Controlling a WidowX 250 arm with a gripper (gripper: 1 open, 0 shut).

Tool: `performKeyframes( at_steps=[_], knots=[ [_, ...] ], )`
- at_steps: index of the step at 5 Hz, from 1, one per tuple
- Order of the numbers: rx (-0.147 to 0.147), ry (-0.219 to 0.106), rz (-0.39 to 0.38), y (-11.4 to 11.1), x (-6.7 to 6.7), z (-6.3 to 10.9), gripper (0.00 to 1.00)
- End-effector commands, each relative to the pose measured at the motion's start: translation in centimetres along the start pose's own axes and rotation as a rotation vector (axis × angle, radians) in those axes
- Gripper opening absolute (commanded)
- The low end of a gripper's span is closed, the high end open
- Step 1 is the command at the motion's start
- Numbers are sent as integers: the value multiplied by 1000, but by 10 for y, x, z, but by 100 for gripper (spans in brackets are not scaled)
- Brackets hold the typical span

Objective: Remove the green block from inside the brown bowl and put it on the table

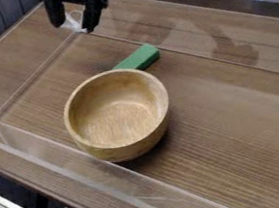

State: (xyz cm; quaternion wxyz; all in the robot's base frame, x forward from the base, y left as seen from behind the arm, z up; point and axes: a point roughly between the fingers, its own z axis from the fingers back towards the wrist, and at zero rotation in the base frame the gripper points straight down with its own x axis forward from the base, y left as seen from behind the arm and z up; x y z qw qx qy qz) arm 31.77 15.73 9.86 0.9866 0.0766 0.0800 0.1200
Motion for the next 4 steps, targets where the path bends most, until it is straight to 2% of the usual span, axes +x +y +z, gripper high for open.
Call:
performKeyframes(
  at_steps=[1,2,3,4],
  knots=[
    [-10,-7,19,4,13,19,100],
    [-50,58,-24,5,22,8,100],
    [-93,127,-117,4,27,0,100],
    [-111,108,-169,6,29,-8,100]
  ],
)
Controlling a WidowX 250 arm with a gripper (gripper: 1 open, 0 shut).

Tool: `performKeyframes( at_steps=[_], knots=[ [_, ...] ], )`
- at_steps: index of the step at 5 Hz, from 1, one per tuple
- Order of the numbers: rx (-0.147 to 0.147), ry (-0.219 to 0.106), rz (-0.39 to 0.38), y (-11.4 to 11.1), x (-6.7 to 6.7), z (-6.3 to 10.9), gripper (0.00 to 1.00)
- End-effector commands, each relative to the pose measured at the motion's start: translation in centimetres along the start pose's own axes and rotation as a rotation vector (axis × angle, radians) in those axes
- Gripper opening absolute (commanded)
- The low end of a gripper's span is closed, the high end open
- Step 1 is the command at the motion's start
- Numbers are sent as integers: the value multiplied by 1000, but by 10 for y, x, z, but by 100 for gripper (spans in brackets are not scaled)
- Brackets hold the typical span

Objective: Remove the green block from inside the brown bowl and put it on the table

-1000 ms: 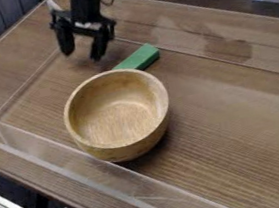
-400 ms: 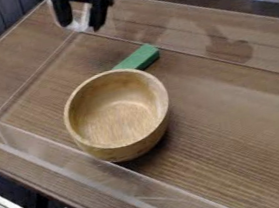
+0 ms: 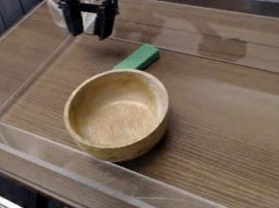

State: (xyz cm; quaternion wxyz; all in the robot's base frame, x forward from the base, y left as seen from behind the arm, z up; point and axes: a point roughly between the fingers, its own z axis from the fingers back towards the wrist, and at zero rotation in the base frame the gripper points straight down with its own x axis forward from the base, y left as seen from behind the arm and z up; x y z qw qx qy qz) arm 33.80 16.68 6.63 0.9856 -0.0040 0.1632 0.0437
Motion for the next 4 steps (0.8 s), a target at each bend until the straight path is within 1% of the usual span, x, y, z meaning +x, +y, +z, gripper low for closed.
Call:
performKeyframes(
  at_steps=[1,2,3,4],
  knots=[
    [2,-92,-23,9,-2,17,100],
    [3,-154,-12,7,-10,33,100],
    [7,-232,-2,3,-20,59,100],
    [-28,-235,-20,-9,-27,78,100]
  ],
)
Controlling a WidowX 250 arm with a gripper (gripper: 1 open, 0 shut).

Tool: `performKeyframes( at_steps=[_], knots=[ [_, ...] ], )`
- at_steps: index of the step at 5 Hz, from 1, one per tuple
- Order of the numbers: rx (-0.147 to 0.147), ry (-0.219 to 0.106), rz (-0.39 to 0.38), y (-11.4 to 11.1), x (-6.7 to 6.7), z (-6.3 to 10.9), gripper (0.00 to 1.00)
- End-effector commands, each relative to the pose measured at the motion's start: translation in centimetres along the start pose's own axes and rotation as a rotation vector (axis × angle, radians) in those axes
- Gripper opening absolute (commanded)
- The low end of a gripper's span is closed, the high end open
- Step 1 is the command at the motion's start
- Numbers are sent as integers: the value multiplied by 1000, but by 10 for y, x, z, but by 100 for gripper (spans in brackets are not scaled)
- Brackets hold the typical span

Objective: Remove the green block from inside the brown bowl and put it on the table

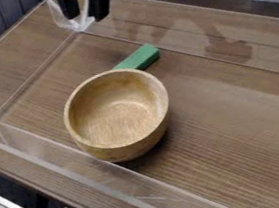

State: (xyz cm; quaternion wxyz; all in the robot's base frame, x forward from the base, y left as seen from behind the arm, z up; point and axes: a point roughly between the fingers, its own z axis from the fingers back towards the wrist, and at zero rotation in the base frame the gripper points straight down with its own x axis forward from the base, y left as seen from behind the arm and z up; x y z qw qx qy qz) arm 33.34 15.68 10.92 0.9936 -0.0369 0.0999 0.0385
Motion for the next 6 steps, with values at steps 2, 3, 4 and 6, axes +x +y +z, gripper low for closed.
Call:
performKeyframes(
  at_steps=[2,3,4,6],
  knots=[
    [-1,-30,-2,-13,7,26,0],
    [12,-28,-44,-16,9,16,0],
    [24,-25,-87,-18,13,6,0],
    [14,-53,-88,-23,18,6,0]
  ],
)
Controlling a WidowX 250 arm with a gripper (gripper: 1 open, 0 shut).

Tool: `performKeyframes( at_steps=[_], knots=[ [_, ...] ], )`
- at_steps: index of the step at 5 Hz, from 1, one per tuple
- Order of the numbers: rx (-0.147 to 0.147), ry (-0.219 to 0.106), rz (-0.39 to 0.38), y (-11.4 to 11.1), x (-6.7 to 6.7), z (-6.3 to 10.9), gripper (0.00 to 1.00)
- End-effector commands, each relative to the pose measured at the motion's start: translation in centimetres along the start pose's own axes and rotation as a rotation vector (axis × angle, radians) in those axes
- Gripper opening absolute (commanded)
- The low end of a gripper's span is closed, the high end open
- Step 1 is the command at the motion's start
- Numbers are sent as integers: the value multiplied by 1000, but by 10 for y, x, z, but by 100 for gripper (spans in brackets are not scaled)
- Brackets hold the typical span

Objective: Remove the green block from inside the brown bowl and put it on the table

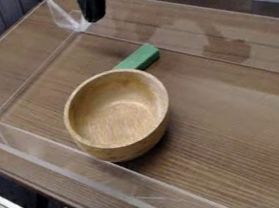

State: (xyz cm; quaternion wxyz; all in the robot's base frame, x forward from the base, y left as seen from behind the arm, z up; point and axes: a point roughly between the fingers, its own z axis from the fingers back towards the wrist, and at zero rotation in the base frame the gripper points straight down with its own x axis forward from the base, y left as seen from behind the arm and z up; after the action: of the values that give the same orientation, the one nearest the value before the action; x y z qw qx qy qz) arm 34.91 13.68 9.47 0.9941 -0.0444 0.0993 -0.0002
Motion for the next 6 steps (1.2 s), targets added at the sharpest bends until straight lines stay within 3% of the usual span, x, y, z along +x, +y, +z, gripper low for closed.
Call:
performKeyframes(
  at_steps=[1,2,3,4,5,6],
  knots=[
    [20,-30,-26,7,0,0,0],
    [13,-7,-42,16,-2,-25,0],
    [-9,4,-20,18,-1,-17,0],
    [-35,16,0,18,1,-9,100],
    [-54,-19,-40,20,3,-14,0],
    [-70,-50,-76,21,7,-22,0]
  ],
)
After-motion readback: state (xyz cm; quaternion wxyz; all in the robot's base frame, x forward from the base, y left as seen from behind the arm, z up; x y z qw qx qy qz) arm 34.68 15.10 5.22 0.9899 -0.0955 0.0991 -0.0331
